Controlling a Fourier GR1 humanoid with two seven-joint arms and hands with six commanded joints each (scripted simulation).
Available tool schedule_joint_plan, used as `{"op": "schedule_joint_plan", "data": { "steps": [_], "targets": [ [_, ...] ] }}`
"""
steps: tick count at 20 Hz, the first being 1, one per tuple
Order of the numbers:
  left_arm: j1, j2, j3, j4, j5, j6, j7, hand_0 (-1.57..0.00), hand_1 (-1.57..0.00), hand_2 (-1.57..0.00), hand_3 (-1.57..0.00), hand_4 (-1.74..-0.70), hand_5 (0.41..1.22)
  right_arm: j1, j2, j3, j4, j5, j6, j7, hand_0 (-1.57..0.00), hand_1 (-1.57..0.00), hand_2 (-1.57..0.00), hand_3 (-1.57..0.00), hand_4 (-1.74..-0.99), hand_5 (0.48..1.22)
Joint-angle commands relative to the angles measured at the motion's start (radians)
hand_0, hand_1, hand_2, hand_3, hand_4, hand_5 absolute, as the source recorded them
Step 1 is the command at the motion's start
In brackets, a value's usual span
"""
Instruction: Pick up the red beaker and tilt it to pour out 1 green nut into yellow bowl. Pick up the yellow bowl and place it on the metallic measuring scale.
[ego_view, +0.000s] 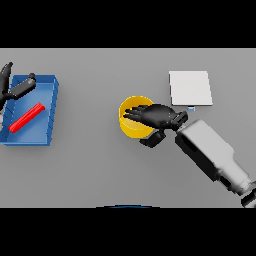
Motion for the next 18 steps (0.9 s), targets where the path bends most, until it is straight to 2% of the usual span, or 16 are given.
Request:
{"op": "schedule_joint_plan", "data": {
  "steps": [1, 3, 5, 6, 7, 8, 9, 11, 12, 14, 15, 18],
  "targets": [
    [-0.009, -0.001, -0.001, 0.007, -0.005, 0.000, 0.007, 0.00, 0.00, 0.00, 0.00, -0.79, 0.732, -0.009, 0.001, 0.004, 0.006, 0.002, 0.010, 0.004, 0.00, 0.00, 0.00, 0.00, -1.304, 0.703],
    [-0.006, -0.001, 0.002, 0.007, 0.000, -0.002, 0.001, 0.00, 0.00, 0.00, 0.00, -0.79, 0.729, -0.006, 0.009, 0.009, 0.009, 0.005, 0.010, 0.010, 0.00, 0.00, 0.00, -0.01, -1.308, 0.729],
    [-0.011, -0.004, 0.000, 0.011, -0.004, -0.003, -0.005, 0.00, 0.00, 0.00, 0.00, -0.79, 0.725, -0.012, 0.014, 0.014, 0.026, 0.015, 0.008, 0.026, -0.02, -0.04, -0.07, -0.09, -1.339, 0.784],
    [-0.010, -0.002, 0.003, 0.011, -0.002, -0.001, -0.005, 0.00, 0.00, 0.00, 0.00, -0.79, 0.723, -0.017, 0.016, 0.023, 0.024, 0.021, 0.018, 0.035, -0.09, -0.11, -0.13, -0.16, -1.362, 0.820],
    [-0.017, -0.007, 0.001, 0.008, -0.003, 0.000, 0.005, 0.00, 0.00, 0.00, 0.00, -0.79, 0.722, -0.019, 0.014, 0.030, 0.033, 0.030, 0.010, 0.022, -0.26, -0.24, -0.23, -0.25, -1.387, 0.900],
    [-0.019, -0.006, 0.005, 0.014, 0.001, -0.004, 0.001, 0.00, 0.00, 0.00, 0.00, -0.79, 0.723, -0.021, 0.014, 0.033, 0.031, 0.029, 0.014, 0.019, -0.51, -0.44, -0.39, -0.36, -1.425, 0.964],
    [-0.015, -0.005, 0.004, 0.012, -0.001, -0.002, 0.002, 0.00, 0.00, 0.00, 0.00, -0.80, 0.725, -0.016, 0.015, 0.030, 0.025, 0.025, 0.021, 0.028, -0.72, -0.66, -0.62, -0.47, -1.488, 1.016],
    [-0.011, 0.006, 0.011, 0.005, 0.006, -0.004, -0.002, 0.00, 0.00, 0.00, 0.00, -0.80, 0.727, -0.023, 0.012, 0.036, 0.015, 0.011, 0.070, 0.037, -1.03, -0.99, -0.97, -0.69, -1.571, 1.090],
    [-0.002, 0.013, 0.010, -0.007, 0.008, -0.004, 0.001, 0.00, 0.00, 0.00, 0.00, -0.80, 0.728, -0.028, 0.006, 0.036, 0.019, 0.002, 0.086, 0.026, -1.14, -1.11, -1.09, -0.87, -1.604, 1.116],
    [0.000, 0.015, 0.008, -0.016, 0.006, 0.001, 0.004, 0.00, 0.00, 0.00, 0.00, -0.80, 0.727, -0.020, -0.011, 0.036, 0.000, -0.013, 0.103, 0.017, -1.29, -1.27, -1.26, -1.02, -1.649, 1.154],
    [0.015, 0.027, 0.014, -0.030, 0.014, 0.004, 0.002, 0.00, 0.00, 0.00, 0.00, -0.80, 0.726, -0.020, -0.009, 0.036, -0.003, -0.014, 0.106, 0.031, -1.35, -1.33, -1.28, -1.09, -1.667, 1.167],
    [0.004, 0.008, 0.010, -0.019, 0.009, 0.011, 0.005, 0.00, 0.00, 0.00, 0.00, -0.80, 0.726, -0.011, -0.025, 0.034, -0.023, -0.023, 0.103, 0.036, -1.46, -1.45, -1.39, -1.17, -1.703, 1.193]
  ]
}}
